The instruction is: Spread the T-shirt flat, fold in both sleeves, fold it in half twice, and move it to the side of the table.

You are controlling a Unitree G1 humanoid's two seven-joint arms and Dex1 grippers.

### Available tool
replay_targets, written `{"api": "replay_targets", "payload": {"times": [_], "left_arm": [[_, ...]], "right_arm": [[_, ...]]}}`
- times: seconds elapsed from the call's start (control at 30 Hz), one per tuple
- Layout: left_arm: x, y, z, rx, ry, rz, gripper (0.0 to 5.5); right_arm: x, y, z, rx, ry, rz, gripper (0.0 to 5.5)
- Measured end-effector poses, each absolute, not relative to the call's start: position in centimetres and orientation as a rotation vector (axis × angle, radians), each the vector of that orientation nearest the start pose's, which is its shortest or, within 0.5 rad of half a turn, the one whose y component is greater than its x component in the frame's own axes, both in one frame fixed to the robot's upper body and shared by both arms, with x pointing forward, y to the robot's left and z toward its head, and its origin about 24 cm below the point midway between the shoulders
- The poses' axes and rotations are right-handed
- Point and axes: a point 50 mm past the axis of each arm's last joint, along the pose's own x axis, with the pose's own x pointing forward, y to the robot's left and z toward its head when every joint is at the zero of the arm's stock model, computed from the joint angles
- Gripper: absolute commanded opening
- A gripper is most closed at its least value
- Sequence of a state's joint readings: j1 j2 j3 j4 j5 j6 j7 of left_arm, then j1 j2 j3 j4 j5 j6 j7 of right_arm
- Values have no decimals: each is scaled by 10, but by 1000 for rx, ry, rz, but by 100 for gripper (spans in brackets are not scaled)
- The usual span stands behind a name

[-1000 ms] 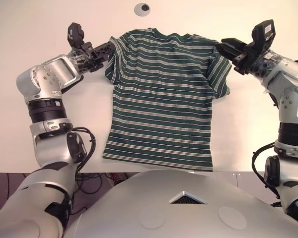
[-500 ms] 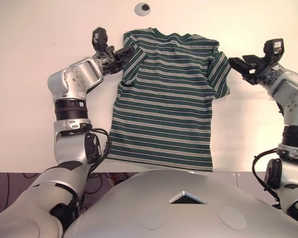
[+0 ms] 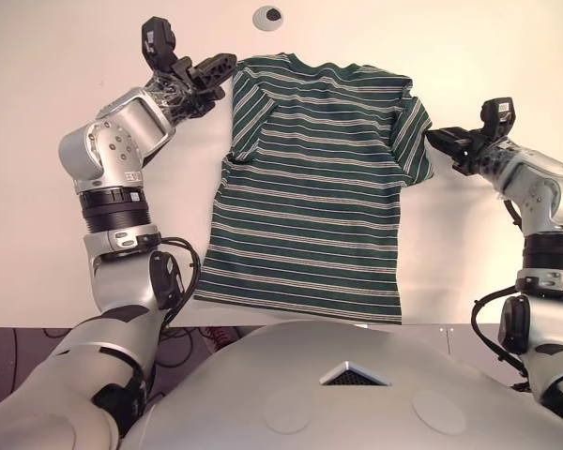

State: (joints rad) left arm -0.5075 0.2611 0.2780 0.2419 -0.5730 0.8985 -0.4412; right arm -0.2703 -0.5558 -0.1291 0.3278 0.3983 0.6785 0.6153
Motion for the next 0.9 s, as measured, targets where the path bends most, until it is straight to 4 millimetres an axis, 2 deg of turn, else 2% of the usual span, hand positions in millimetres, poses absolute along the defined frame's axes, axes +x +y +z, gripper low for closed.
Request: {"api": "replay_targets", "payload": {"times": [0.23,0.3,0.5,0.53,0.8,0.9], "left_arm": [[324,184,89,-532,435,-477,100],[324,184,89,-531,433,-475,100],[324,183,89,-530,434,-476,100],[324,182,89,-529,434,-478,100],[323,182,86,-516,445,-479,100],[319,181,85,-492,449,-488,100]], "right_arm": [[274,-265,37,238,645,395,112],[277,-259,35,264,638,403,112],[282,-252,32,296,635,411,5],[283,-247,30,310,634,422,5],[285,-251,31,292,620,386,5],[287,-264,33,249,587,290,5]]}}
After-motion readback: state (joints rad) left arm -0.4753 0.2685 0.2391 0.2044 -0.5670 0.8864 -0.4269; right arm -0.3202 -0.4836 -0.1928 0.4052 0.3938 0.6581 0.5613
